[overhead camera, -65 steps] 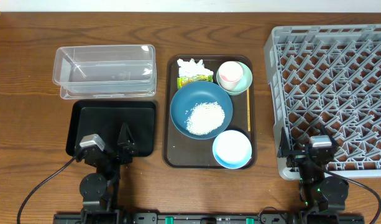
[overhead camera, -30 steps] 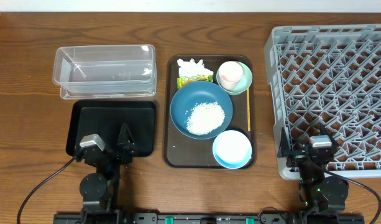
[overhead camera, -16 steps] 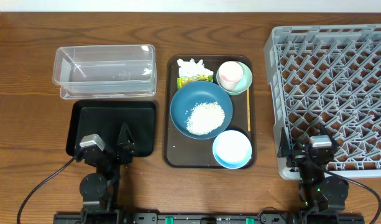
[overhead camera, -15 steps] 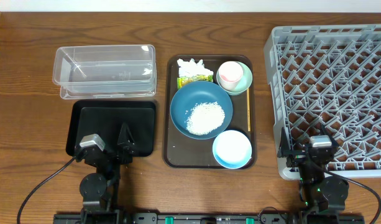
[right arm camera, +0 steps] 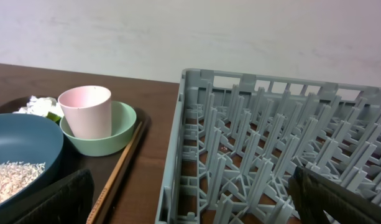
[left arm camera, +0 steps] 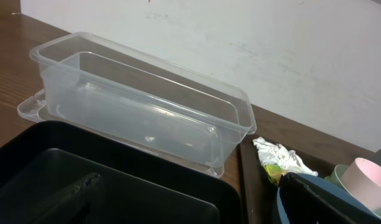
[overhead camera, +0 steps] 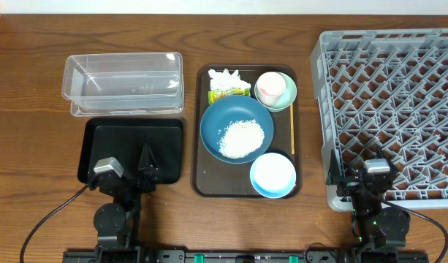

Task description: Sort waste into correct bins and load items into the dishwasher rack

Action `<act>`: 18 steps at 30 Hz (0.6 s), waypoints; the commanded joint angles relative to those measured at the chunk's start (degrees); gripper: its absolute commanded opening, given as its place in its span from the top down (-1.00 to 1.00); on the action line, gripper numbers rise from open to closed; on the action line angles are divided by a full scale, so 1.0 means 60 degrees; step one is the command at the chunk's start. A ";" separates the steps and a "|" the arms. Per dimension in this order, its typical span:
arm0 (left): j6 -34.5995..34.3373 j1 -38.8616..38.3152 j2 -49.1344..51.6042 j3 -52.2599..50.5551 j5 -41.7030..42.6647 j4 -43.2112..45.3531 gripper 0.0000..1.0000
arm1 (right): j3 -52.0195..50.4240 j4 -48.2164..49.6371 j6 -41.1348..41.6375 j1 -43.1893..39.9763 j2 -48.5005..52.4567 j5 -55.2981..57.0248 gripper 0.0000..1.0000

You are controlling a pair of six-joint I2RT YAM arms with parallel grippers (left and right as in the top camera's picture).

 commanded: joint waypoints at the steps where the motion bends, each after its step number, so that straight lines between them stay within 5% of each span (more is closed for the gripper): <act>1: 0.0022 0.0040 -0.0058 -0.0233 -0.0262 -0.0262 -0.83 | -0.0015 -0.0044 0.0117 0.0033 -0.0044 0.0069 -0.99; 18: -0.0029 0.0040 -0.0058 -0.0233 -0.0255 -0.0127 -0.84 | -0.0015 -0.0044 0.0117 0.0033 -0.0044 0.0069 -0.98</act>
